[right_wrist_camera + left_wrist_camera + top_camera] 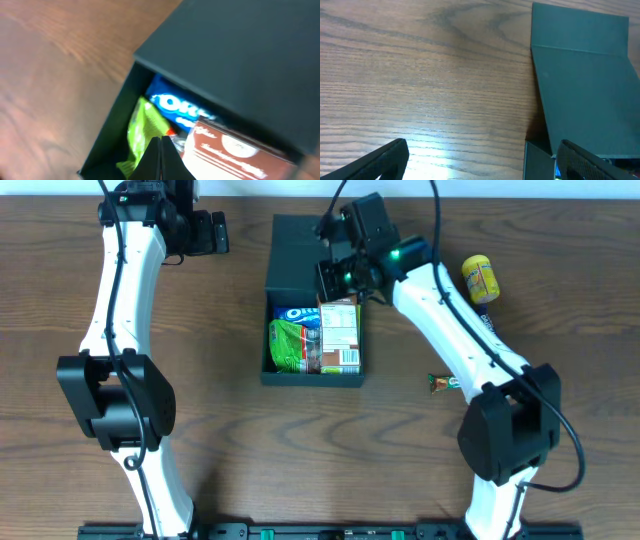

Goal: Pack container
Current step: 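Lower the Pocky box into the box's right side and release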

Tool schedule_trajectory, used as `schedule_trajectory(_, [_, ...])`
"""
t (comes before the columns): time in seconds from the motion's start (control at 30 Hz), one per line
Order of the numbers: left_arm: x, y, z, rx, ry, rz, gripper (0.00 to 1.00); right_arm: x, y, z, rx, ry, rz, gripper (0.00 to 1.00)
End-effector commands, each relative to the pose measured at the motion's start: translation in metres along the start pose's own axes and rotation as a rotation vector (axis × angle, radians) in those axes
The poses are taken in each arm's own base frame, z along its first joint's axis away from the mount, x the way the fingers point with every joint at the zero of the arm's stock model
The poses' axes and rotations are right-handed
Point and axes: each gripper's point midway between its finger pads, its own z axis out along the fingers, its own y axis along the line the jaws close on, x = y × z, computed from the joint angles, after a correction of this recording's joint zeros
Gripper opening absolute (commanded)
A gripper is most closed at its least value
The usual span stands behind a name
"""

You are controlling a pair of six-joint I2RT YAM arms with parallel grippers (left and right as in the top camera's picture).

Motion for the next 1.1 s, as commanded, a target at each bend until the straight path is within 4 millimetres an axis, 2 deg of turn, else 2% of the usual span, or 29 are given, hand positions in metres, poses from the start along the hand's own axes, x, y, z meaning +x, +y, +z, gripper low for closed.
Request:
schedule_trajectory(0.0, [0.000,0.002,-0.003,-0.001,-0.001,0.007,0.95,0.014,0.007,0.006,-0.114,0.034,-0.013,0.01])
schedule_trajectory(0.3, [0.002,0.002,0.001,-0.002,0.006,0.006,0.95,0.054,-0.017,0.027,-0.096,0.119,0.046,0.01])
schedule_trajectory(0.47, [0.003,0.002,0.001,-0.002,0.009,0.006,0.95,0.060,-0.029,0.027,-0.082,0.130,0.070,0.01])
schedule_trajectory(0.63, [0.003,0.003,0.001,-0.002,0.010,0.005,0.96,0.060,-0.030,0.027,-0.081,0.128,0.072,0.01])
schedule_trajectory(0.73, [0.003,0.002,0.001,-0.002,0.009,0.005,0.95,0.057,-0.027,0.026,-0.096,0.119,0.068,0.01])
schedule_trajectory(0.83, [0.003,0.002,0.001,-0.002,0.010,0.005,0.95,0.047,-0.016,0.022,-0.171,0.091,0.058,0.01])
schedule_trajectory(0.97, [0.004,0.003,0.001,-0.002,0.013,0.005,0.96,0.022,0.000,0.005,-0.334,0.007,0.031,0.01])
schedule_trajectory(1.07, [0.004,0.003,0.001,-0.002,0.013,0.005,0.96,0.007,0.000,-0.008,-0.428,-0.047,0.019,0.01])
